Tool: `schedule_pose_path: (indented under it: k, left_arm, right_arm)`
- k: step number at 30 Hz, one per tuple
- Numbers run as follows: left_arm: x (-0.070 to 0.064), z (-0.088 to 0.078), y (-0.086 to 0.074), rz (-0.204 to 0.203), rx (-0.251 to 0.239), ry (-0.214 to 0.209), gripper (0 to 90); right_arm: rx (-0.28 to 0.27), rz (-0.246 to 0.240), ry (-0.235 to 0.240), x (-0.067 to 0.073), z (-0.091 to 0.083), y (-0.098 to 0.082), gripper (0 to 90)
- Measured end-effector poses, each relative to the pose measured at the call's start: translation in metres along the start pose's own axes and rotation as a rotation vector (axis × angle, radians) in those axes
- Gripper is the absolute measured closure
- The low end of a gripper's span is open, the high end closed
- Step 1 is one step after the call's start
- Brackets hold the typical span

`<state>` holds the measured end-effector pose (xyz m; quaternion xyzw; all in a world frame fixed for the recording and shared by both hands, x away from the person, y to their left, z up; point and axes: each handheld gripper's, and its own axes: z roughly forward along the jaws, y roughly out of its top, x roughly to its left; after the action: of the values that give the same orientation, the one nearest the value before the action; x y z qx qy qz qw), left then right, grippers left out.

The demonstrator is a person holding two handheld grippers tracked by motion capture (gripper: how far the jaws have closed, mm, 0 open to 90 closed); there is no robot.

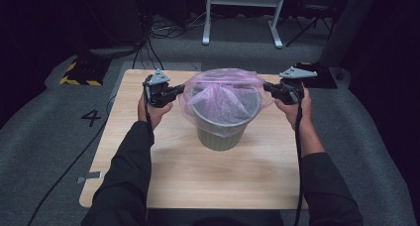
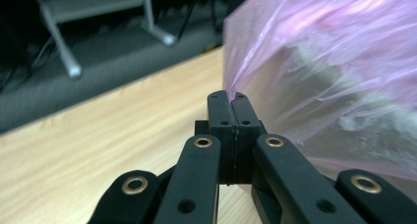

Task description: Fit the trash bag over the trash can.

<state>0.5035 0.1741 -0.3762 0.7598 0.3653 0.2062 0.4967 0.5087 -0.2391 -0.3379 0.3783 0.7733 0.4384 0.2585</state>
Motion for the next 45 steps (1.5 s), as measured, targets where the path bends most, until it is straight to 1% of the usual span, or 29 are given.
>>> schedule_pose_path:
  k: [1, 2, 3, 5, 6, 7, 9, 10, 11, 17, 19, 22, 24, 25, 26, 27, 28, 31, 33, 34, 35, 36, 37, 38, 39, 40, 42, 43, 45]
  left_arm:
    - [0.001, 0.011, 0.0, -0.011, 0.044, 0.014, 90.0]
    - [0.001, 0.011, 0.0, -0.011, 0.044, 0.014, 90.0]
    - [0.002, 0.02, -0.001, -0.039, 0.082, -0.008, 90.0]
    - [0.002, 0.024, -0.002, -0.044, 0.095, -0.021, 90.0]
    - [0.0, 0.03, -0.002, -0.057, 0.114, -0.038, 90.0]
    - [0.0, 0.03, -0.002, -0.057, 0.114, -0.038, 90.0]
    - [-0.002, 0.037, -0.002, -0.086, 0.134, -0.063, 90.0]
    - [-0.002, 0.037, -0.002, -0.086, 0.134, -0.063, 90.0]
    - [-0.001, 0.04, -0.002, -0.104, 0.139, -0.073, 90.0]
    - [0.002, 0.049, 0.001, -0.139, 0.175, -0.043, 90.0]
    - [0.003, 0.055, -0.001, -0.154, 0.202, -0.04, 90.0]
    - [0.004, 0.056, -0.003, -0.162, 0.205, -0.043, 89.9]
    - [0.003, 0.056, -0.005, -0.174, 0.212, -0.058, 89.8]
    - [0.005, 0.06, -0.008, -0.181, 0.267, -0.11, 89.6]
    - [0.004, 0.06, -0.009, -0.18, 0.277, -0.088, 89.5]
    - [0.004, 0.061, -0.01, -0.18, 0.277, -0.085, 89.5]
    - [0.004, 0.062, -0.011, -0.186, 0.285, -0.092, 89.6]
    - [0.002, 0.066, -0.015, -0.168, 0.336, -0.067, 89.6]
    - [0.003, 0.066, -0.019, -0.173, 0.322, -0.068, 89.0]
    - [0.003, 0.065, -0.021, -0.17, 0.308, -0.068, 86.0]
    - [0.003, 0.063, -0.022, -0.162, 0.293, -0.056, 78.7]
    - [0.003, 0.063, -0.022, -0.162, 0.293, -0.056, 66.8]
    - [0.004, 0.055, -0.023, -0.164, 0.265, -0.026, 59.5]
    - [0.004, 0.055, -0.023, -0.164, 0.265, -0.026, 55.2]
    - [0.007, 0.042, -0.026, -0.163, 0.209, -0.02, 48.3]
    - [0.007, 0.042, -0.026, -0.163, 0.209, -0.02, 43.9]
    - [0.009, 0.026, -0.031, -0.15, 0.169, -0.009, 41.4]
    - [0.011, 0.011, -0.036, -0.13, 0.136, 0.016, 32.9]
    - [0.014, -0.004, -0.043, -0.119, 0.096, 0.022, 30.4]
  right_arm:
    - [0.016, 0.015, 0.001, -0.002, 0.005, 0.0, 90.0]
    - [0.016, 0.015, 0.001, -0.002, 0.005, 0.0, 90.0]
    - [0.062, 0.055, 0.013, -0.006, 0.017, -0.002, 90.0]
    - [0.079, 0.067, 0.021, -0.007, 0.022, -0.004, 90.0]
    - [0.108, 0.089, 0.044, -0.007, 0.031, -0.008, 90.0]
    - [0.108, 0.089, 0.044, -0.007, 0.031, -0.008, 90.0]
    - [0.139, 0.105, 0.088, -0.003, 0.043, -0.014, 90.0]
    - [0.139, 0.105, 0.088, -0.003, 0.043, -0.014, 90.0]
    - [0.147, 0.102, 0.095, -0.001, 0.046, -0.014, 90.0]
    - [0.16, 0.101, 0.077, 0.0, 0.054, -0.013, 90.0]
    - [0.167, 0.122, 0.079, -0.002, 0.058, -0.015, 90.0]
    - [0.18, 0.145, 0.088, -0.004, 0.063, -0.019, 89.1]
    - [0.181, 0.158, 0.101, -0.004, 0.063, -0.023, 88.9]
    - [0.172, 0.174, 0.122, -0.005, 0.062, -0.026, 88.8]
    - [0.173, 0.185, 0.129, -0.006, 0.061, -0.027, 88.9]
    - [0.178, 0.191, 0.129, -0.006, 0.061, -0.029, 88.9]
    - [0.18, 0.187, 0.131, -0.005, 0.062, -0.03, 88.9]
    - [0.211, 0.173, 0.125, -0.004, 0.066, -0.035, 89.1]
    - [0.229, 0.181, 0.122, -0.005, 0.069, -0.041, 89.0]
    - [0.225, 0.193, 0.13, -0.007, 0.069, -0.044, 88.7]
    - [0.212, 0.198, 0.137, -0.008, 0.067, -0.047, 87.3]
    - [0.212, 0.198, 0.137, -0.008, 0.067, -0.047, 87.3]
    - [0.176, 0.179, 0.156, -0.01, 0.062, -0.051, 79.5]
    - [0.176, 0.179, 0.156, -0.01, 0.062, -0.051, 79.5]
    - [0.163, 0.152, 0.12, -0.013, 0.054, -0.053, 71.7]
    - [0.163, 0.152, 0.12, -0.013, 0.054, -0.053, 71.7]
    - [0.124, 0.136, 0.107, -0.017, 0.041, -0.055, 60.2]
    - [0.102, 0.111, 0.093, -0.021, 0.028, -0.058, 53.8]
    - [0.085, 0.098, 0.094, -0.025, 0.016, -0.061, 46.5]
